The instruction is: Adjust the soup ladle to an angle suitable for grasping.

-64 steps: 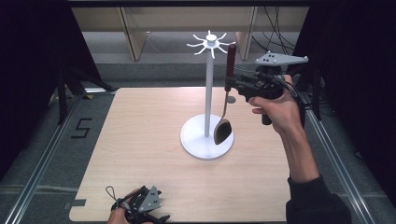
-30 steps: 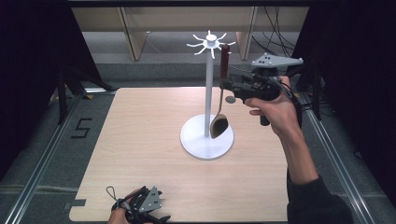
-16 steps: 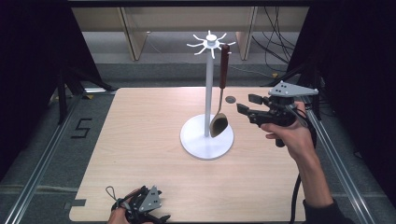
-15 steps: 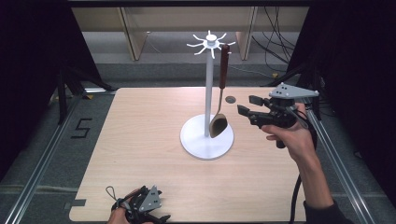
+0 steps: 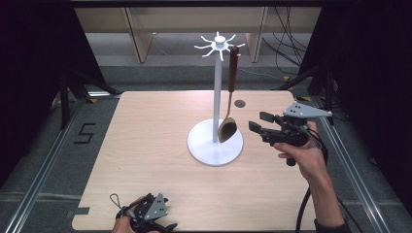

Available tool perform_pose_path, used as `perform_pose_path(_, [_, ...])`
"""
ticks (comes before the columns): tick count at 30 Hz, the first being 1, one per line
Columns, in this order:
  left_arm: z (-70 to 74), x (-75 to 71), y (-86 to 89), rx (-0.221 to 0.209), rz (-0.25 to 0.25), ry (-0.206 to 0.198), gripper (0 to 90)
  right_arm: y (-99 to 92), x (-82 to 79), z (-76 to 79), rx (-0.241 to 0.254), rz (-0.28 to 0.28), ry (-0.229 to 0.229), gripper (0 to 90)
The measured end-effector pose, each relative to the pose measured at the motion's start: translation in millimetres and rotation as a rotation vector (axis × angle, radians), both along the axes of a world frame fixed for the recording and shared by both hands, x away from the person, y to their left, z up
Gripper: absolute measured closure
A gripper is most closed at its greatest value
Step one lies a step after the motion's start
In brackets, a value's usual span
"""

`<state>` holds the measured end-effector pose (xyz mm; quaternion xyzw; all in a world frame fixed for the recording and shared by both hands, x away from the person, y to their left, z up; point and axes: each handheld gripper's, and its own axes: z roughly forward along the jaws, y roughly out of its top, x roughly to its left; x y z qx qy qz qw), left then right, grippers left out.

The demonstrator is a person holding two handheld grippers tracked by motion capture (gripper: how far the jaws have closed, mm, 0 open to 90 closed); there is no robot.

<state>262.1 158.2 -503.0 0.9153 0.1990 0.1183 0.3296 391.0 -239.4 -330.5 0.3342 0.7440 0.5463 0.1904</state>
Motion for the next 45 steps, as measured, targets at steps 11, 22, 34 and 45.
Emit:
perform_pose_path(11, [0.4, -0.6, -0.1, -0.002, 0.003, -0.001, 19.3, 0.3, -1.7, -8.1, 0.009, -0.008, 0.015, 40.6])
perform_pose_path(22, [0.7, -0.8, -0.6, 0.001, 0.0, 0.002, 19.3, 5.3, -1.2, -20.1, -0.011, -0.008, 0.055, 36.0])
perform_pose_path(34, [0.7, 0.1, -0.9, -0.005, -0.003, 0.004, 19.3, 10.8, -0.8, -32.7, -0.044, 0.011, 0.055, 34.9])
perform_pose_path(45, [2.7, 0.7, -1.4, -0.004, -0.002, 0.014, 19.3, 10.8, -0.2, -45.6, -0.075, 0.028, 0.117, 34.0])
